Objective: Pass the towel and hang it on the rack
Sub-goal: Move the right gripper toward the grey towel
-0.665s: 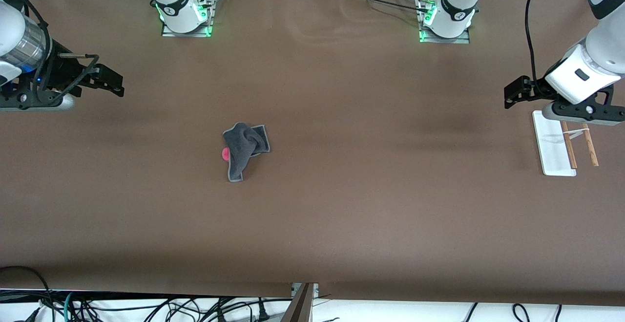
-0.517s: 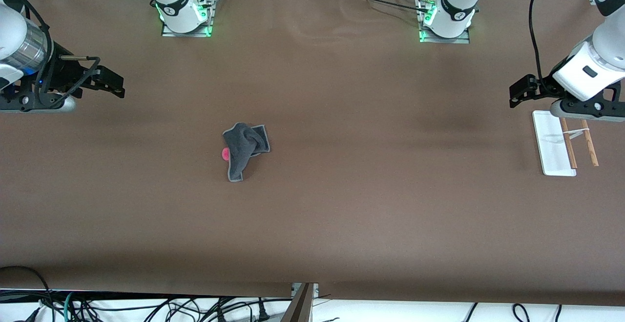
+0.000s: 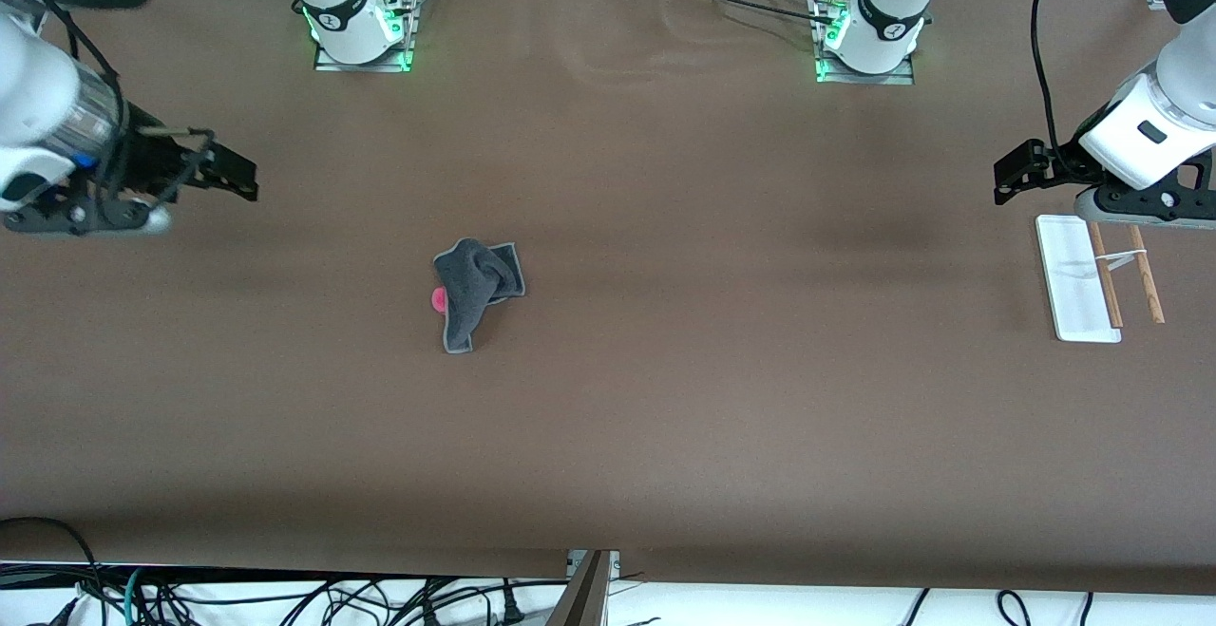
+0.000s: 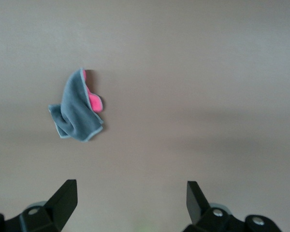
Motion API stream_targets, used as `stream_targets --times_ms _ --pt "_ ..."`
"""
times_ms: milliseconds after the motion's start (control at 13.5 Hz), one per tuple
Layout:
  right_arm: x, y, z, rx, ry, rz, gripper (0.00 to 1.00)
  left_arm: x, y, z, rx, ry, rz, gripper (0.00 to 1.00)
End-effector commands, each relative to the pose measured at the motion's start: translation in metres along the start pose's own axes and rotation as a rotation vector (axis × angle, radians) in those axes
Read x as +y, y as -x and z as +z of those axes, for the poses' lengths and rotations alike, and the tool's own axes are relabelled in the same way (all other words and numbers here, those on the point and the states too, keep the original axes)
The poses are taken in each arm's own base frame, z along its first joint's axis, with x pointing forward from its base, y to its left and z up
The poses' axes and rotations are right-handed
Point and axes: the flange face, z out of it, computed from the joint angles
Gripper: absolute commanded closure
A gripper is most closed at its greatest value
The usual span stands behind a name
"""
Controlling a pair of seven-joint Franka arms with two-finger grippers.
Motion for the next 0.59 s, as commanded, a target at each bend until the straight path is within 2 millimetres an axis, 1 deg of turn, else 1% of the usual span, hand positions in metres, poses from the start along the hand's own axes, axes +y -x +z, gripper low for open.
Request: stream_targets --times_ms 0,148,296,443,517 --pt "-0.029 -0.050 0.082 -0.020 -0.014 -0.031 0.01 -0.001 0.003 -0.006 0.009 -0.014 -0.011 0.00" --pt "-0.054 -0.083 0.139 0.018 -0.002 -0.038 0.01 0.000 0.003 -0.006 0.009 -0.015 -0.010 0.00" --pt "-0.086 -0.111 0.195 0.057 -0.003 -0.041 0.02 0.000 0.004 -0.007 0.006 -0.016 -0.008 0.00" --pt "-0.112 -0.126 0.236 0.077 -0.024 -0.035 0.02 0.000 0.003 -0.007 0.009 -0.016 -0.008 0.00" --pt "-0.116 -0.130 0.252 0.091 -0.036 -0.027 0.02 0.000 0.003 -0.007 0.008 -0.016 -0.008 0.00"
